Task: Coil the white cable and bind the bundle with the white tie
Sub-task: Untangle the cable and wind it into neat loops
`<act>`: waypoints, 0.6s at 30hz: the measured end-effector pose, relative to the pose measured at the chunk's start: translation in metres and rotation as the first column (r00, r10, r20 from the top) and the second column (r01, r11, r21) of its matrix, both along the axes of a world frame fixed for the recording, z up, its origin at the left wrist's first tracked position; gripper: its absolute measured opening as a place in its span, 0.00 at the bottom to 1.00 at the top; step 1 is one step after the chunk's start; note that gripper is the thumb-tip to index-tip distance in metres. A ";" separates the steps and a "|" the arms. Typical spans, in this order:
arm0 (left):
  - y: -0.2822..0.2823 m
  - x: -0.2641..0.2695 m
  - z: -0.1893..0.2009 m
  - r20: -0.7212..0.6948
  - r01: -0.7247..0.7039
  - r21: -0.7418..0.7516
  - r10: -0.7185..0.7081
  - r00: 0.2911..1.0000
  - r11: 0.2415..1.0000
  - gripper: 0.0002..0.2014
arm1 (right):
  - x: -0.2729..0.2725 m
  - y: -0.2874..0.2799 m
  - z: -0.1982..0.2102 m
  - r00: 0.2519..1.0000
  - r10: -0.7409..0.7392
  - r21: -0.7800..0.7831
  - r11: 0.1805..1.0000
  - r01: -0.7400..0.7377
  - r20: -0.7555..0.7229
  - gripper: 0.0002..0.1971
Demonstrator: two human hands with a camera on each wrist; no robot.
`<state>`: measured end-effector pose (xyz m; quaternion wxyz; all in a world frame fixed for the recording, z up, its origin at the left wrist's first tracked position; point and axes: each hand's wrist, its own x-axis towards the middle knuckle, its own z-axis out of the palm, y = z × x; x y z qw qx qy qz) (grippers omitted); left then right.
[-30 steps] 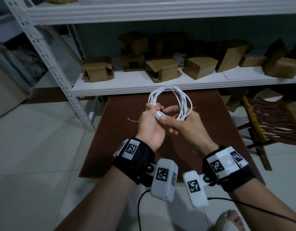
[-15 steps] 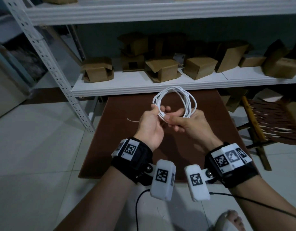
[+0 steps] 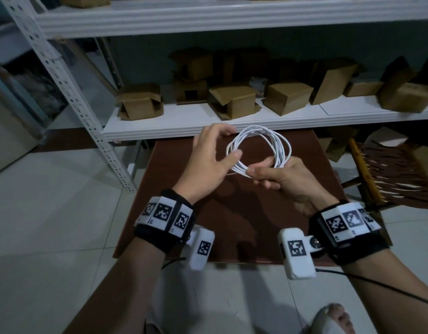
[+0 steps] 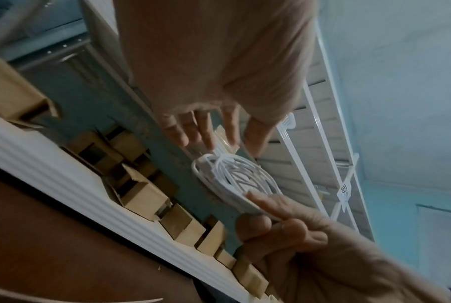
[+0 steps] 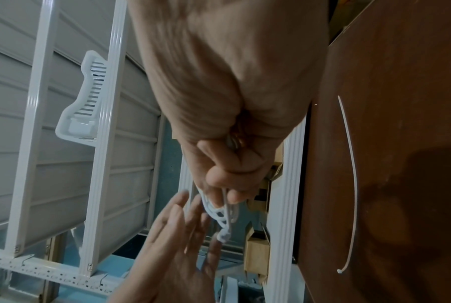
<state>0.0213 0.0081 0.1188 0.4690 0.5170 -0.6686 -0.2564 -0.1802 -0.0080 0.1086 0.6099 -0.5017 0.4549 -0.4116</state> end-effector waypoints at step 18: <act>-0.004 0.017 -0.009 0.468 0.149 0.157 -0.207 0.859 0.976 0.06 | 0.007 0.001 -0.001 0.996 0.084 0.040 0.996 -0.084 0.008 0.05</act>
